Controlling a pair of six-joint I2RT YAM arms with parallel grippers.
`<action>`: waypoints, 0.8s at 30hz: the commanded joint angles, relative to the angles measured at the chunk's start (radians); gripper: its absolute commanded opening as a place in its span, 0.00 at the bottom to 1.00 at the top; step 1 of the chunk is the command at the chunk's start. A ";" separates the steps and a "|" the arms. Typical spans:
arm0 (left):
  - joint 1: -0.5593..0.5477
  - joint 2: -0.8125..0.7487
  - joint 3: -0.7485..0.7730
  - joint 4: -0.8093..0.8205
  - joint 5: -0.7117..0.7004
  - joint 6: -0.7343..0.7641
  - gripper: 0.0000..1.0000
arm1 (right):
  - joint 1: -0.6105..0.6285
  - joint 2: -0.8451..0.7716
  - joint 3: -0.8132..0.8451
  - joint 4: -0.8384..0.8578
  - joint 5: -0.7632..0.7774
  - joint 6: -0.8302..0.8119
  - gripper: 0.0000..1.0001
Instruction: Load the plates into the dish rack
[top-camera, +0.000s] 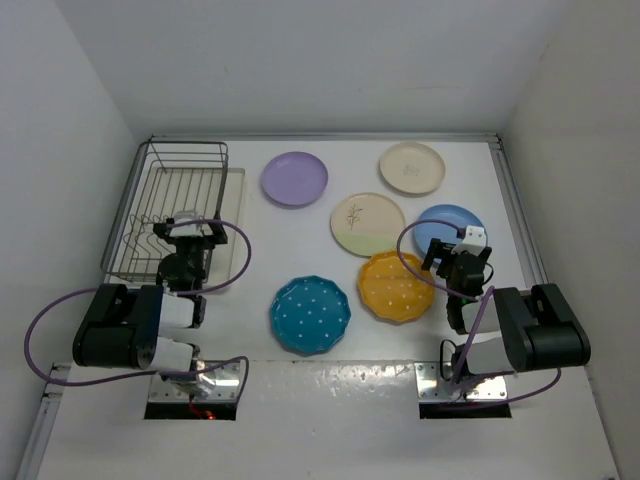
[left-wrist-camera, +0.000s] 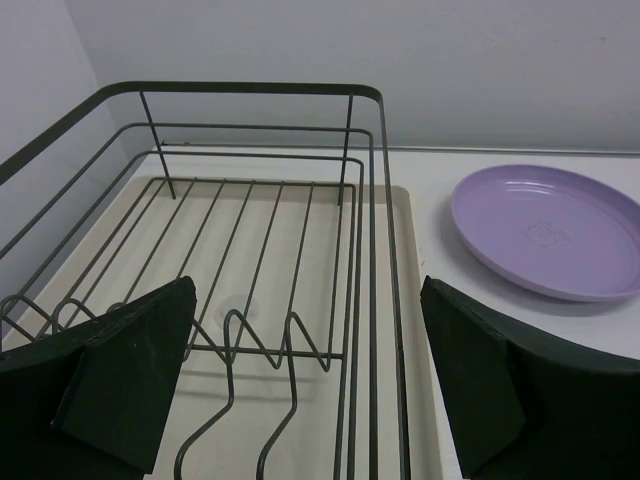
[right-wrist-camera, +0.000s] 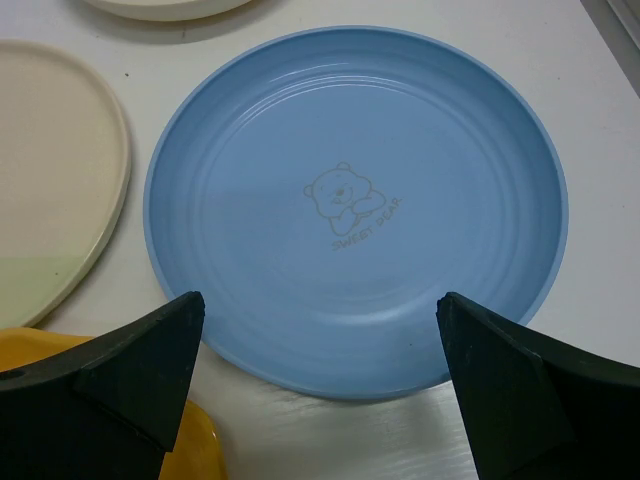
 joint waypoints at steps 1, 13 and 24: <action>-0.004 0.035 -0.016 -0.152 -0.016 0.031 1.00 | 0.003 -0.007 -0.061 0.062 0.006 0.005 1.00; -0.007 -0.378 0.327 -0.960 0.100 0.120 1.00 | 0.048 -0.526 0.255 -0.662 0.065 -0.160 1.00; -0.183 -0.252 1.007 -1.653 0.306 0.227 1.00 | 0.034 -0.476 0.697 -1.204 0.122 -0.167 0.96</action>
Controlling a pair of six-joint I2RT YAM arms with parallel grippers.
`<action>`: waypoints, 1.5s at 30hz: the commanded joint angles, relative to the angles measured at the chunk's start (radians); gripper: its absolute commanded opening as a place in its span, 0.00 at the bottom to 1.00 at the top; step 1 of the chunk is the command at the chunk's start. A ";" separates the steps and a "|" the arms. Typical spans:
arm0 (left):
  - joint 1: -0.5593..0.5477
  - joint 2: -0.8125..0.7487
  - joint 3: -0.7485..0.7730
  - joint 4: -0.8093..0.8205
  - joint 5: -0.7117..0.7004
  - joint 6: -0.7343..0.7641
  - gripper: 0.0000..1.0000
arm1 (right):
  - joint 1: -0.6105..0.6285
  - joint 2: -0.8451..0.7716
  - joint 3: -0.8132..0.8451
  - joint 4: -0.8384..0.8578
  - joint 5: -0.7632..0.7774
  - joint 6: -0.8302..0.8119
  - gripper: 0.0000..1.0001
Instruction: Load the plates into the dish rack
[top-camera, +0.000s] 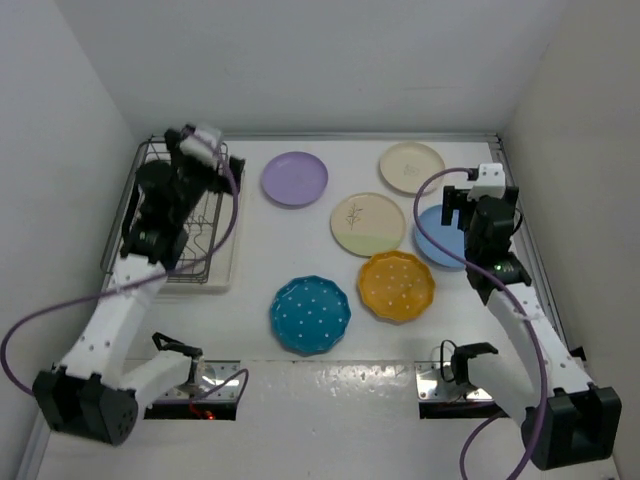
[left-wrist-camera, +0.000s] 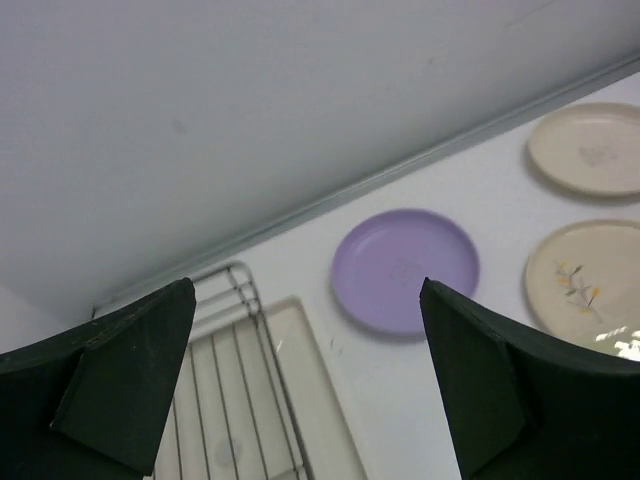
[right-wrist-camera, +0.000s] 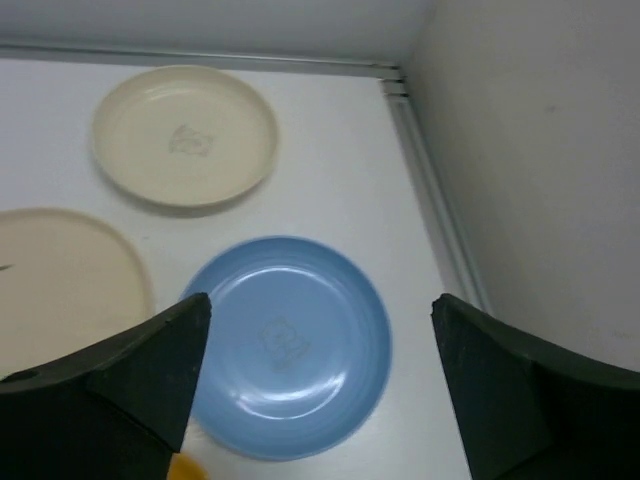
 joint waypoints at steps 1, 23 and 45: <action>-0.044 0.322 0.329 -0.395 0.063 0.006 1.00 | -0.052 0.053 0.152 -0.286 -0.287 0.120 0.88; -0.108 1.292 1.171 -0.547 -0.323 -0.344 0.69 | -0.008 0.220 0.192 -0.354 -0.367 0.545 0.89; -0.008 1.459 1.085 -0.471 -0.094 -0.396 0.14 | 0.109 0.343 0.300 -0.327 -0.312 0.460 0.88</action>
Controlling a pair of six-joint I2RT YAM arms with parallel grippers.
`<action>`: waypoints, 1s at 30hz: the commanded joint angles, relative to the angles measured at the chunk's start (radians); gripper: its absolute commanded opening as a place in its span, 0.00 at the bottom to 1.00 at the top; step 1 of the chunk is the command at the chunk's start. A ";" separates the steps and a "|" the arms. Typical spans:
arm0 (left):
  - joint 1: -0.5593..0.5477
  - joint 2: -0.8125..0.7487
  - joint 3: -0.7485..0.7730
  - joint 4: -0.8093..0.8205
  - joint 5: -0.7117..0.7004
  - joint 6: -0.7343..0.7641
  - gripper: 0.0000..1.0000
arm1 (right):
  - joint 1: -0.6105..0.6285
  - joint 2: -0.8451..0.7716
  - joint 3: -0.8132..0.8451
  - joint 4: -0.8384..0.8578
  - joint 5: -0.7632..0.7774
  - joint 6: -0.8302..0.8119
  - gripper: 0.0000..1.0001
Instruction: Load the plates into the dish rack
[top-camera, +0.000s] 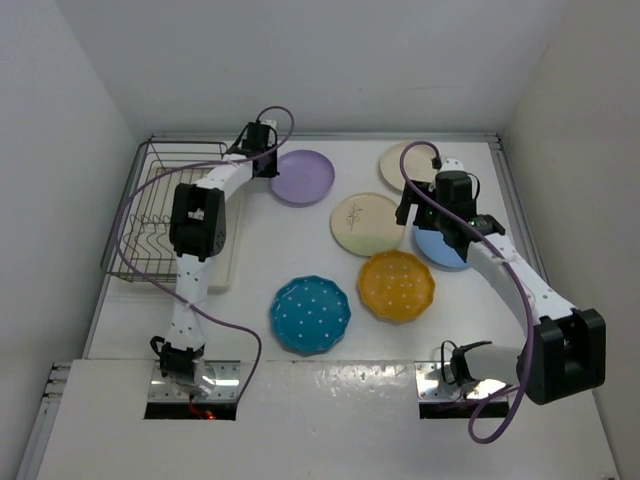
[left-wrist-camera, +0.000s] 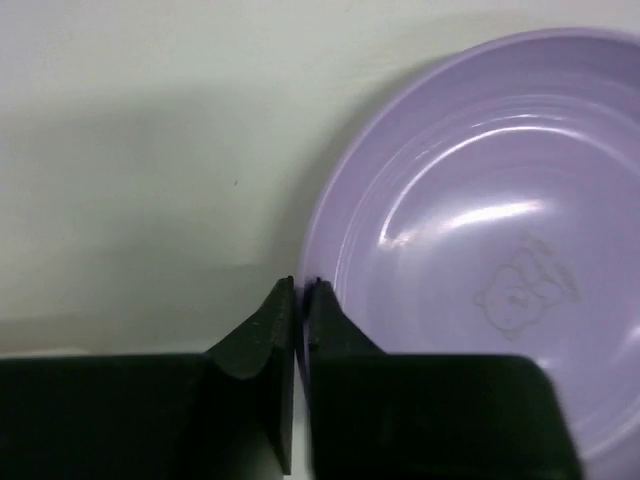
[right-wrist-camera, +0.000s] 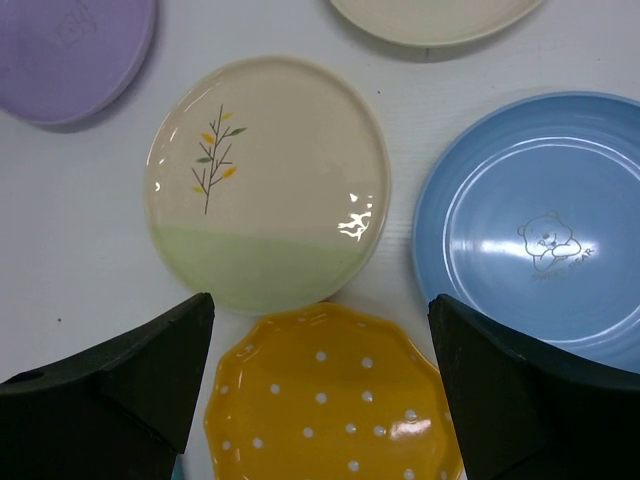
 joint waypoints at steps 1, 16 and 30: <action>0.036 -0.033 -0.050 -0.014 0.112 -0.030 0.03 | 0.012 -0.020 0.009 0.052 0.040 0.010 0.88; 0.025 -0.338 0.270 -0.164 0.097 0.298 0.00 | 0.128 -0.002 0.050 0.135 0.120 -0.093 0.83; 0.207 -1.049 -0.197 -0.240 -0.345 0.822 0.00 | 0.177 0.161 0.082 0.336 -0.021 -0.114 0.83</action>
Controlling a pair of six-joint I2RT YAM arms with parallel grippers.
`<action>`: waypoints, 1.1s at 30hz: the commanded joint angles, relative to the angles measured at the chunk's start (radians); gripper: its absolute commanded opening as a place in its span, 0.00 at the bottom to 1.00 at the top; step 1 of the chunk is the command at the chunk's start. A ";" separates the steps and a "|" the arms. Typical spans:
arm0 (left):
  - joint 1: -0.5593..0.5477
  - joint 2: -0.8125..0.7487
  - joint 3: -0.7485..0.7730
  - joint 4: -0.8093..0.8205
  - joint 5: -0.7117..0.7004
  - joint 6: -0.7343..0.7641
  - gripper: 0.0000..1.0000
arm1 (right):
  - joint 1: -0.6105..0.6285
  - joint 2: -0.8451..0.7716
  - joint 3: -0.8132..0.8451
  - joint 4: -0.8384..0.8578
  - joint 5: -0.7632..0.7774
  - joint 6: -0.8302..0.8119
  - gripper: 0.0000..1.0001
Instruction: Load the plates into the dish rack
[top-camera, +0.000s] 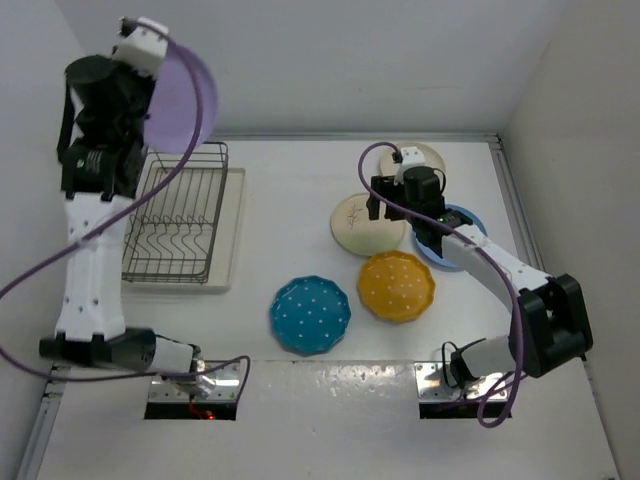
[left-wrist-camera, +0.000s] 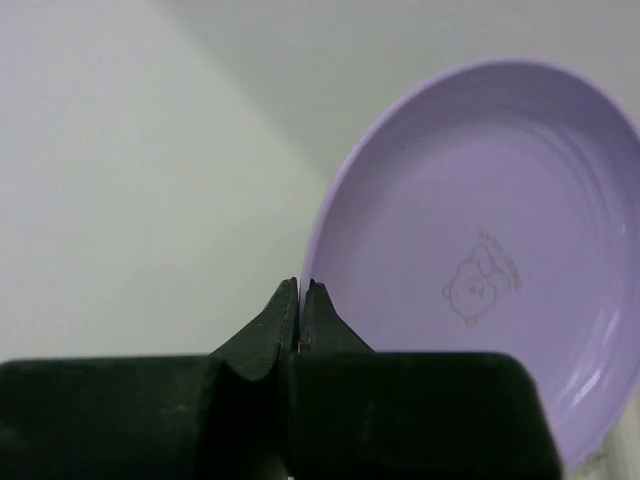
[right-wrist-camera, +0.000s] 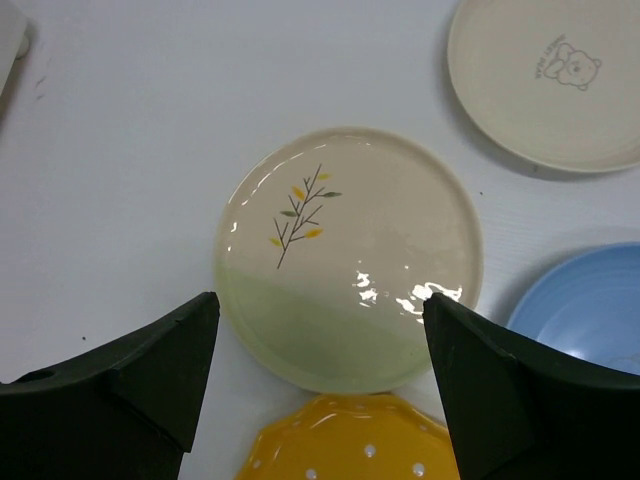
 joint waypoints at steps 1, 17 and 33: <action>0.096 -0.104 -0.240 -0.011 -0.205 0.204 0.00 | 0.019 0.041 0.072 0.074 -0.060 -0.003 0.83; 0.241 -0.496 -0.866 0.262 -0.359 0.399 0.00 | 0.106 0.218 0.278 -0.073 -0.122 -0.027 0.82; 0.339 -0.497 -1.122 0.583 -0.301 0.479 0.00 | 0.221 0.245 0.392 -0.210 -0.039 -0.119 0.82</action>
